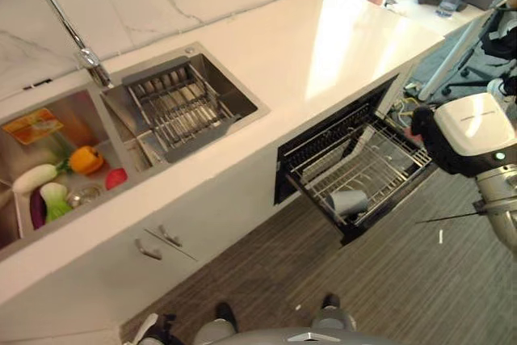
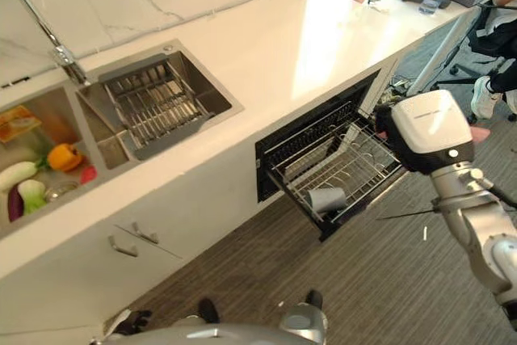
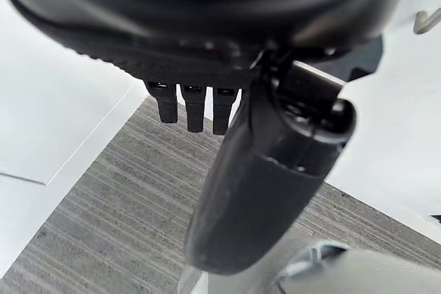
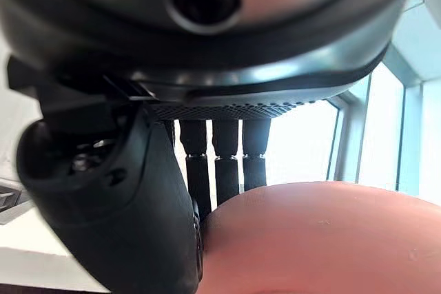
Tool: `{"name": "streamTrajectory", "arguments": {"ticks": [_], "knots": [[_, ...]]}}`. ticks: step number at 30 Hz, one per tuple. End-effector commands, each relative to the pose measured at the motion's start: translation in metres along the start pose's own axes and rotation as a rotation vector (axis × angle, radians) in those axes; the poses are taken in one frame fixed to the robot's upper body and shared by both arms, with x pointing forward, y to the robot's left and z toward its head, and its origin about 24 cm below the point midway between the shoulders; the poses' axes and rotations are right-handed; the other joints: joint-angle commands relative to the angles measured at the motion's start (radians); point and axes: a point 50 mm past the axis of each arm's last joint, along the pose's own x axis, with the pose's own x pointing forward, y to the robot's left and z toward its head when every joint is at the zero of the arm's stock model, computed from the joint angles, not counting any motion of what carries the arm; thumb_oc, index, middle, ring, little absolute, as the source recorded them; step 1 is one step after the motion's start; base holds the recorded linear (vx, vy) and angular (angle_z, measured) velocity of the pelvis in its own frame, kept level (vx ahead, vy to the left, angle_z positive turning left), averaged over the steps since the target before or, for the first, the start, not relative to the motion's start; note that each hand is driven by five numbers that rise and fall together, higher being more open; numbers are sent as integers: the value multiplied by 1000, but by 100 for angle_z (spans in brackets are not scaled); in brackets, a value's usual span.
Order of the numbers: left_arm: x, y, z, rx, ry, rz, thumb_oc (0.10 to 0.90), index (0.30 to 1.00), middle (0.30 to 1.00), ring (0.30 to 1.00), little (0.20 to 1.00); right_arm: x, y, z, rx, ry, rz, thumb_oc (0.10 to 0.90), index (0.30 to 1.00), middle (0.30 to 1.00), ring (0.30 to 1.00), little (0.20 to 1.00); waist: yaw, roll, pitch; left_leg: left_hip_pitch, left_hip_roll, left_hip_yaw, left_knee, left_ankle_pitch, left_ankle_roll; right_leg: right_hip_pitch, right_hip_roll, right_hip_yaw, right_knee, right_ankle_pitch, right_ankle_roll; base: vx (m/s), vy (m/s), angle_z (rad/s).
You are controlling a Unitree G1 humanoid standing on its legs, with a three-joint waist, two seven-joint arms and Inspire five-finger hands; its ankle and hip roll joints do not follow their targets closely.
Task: Place the dishes in the dishwasher.
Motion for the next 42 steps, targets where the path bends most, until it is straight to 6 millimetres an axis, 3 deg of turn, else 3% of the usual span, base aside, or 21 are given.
{"name": "streamTrajectory", "arguments": {"ticks": [1,8,14,20,26,29,33,35,37,39,41,42], "knots": [[1,3,3,17,-22,6,800,900,900,900,900,33,-44,-15,-74,46,-252,400,300,300,300,300,60,-22,-79,13,-40,-39,21,-160,47,-33,-61,-9,4,8,84,94,-151,-26],[-2,-19,8,-47,-25,-48,800,900,900,900,900,20,-1,-8,-6,70,-67,400,300,300,300,300,60,-1,-95,16,15,-77,17,-132,9,16,-1,-35,-51,-28,66,65,-126,2],[-4,-22,5,-36,-26,-56,800,900,900,900,900,20,32,-5,23,99,51,400,300,300,300,300,76,17,-93,14,42,-101,13,-116,-12,31,27,-54,-57,-58,47,26,-74,19],[-5,-23,2,-41,-17,-59,800,900,900,900,900,24,49,-7,-2,104,120,400,300,300,300,300,99,28,-89,0,60,-124,12,-101,-27,38,44,-79,-57,-74,35,28,-59,18],[-5,-23,-4,-32,-3,-64,800,900,900,900,900,32,67,-19,-84,129,207,400,300,300,300,300,138,32,-66,-47,72,-167,11,-75,-44,26,53,-115,-57,-79,28,-5,-53,28],[-6,-23,-6,-18,4,-67,800,900,900,900,900,46,71,-27,-144,142,233,400,300,300,300,300,163,39,-37,-88,72,-193,11,-56,-51,5,53,-128,-57,-75,28,-33,-26,25],[-3,-18,3,-19,-22,-48,800,900,900,900,900,71,67,-22,-164,118,205,400,300,300,300,300,179,53,-1,-139,71,-220,13,-36,-56,-28,50,-137,-57,-70,27,-58,-20,20],[-1,-15,9,-15,-48,-38,800,900,900,900,900,75,73,-22,-172,128,242,400,300,300,300,300,190,61,13,-153,75,-245,13,-45,-65,-38,53,-122,-55,-87,35,37,-34,18],[-1,-15,15,-20,-69,-32,800,900,900,900,900,77,78,-22,-164,146,261,400,300,300,300,300,194,65,28,-176,68,-242,15,-20,-60,-54,46,-140,-57,-65,25,-29,-7,16],[0,-12,27,-34,-113,-23,800,900,900,900,900,71,95,-20,-137,190,343,400,300,300,300,300,205,79,42,-194,71,-269,14,-30,-68,-69,49,-124,-53,-81,34,6,-21,25],[1,-11,30,-44,-125,-18,800,900,900,900,900,71,98,-21,-113,215,355,489,434,434,434,434,206,82,49,-205,70,-274,14,-26,-68,-77,47,-124,-53,-78,33,-33,8,19],[1,-11,39,-64,-151,-14,800,900,900,900,900,66,105,-23,-74,279,378,596,594,594,594,594,209,92,65,-223,65,-284,14,-20,-67,-91,42,-126,-52,-73,34,-28,10,14]]}}
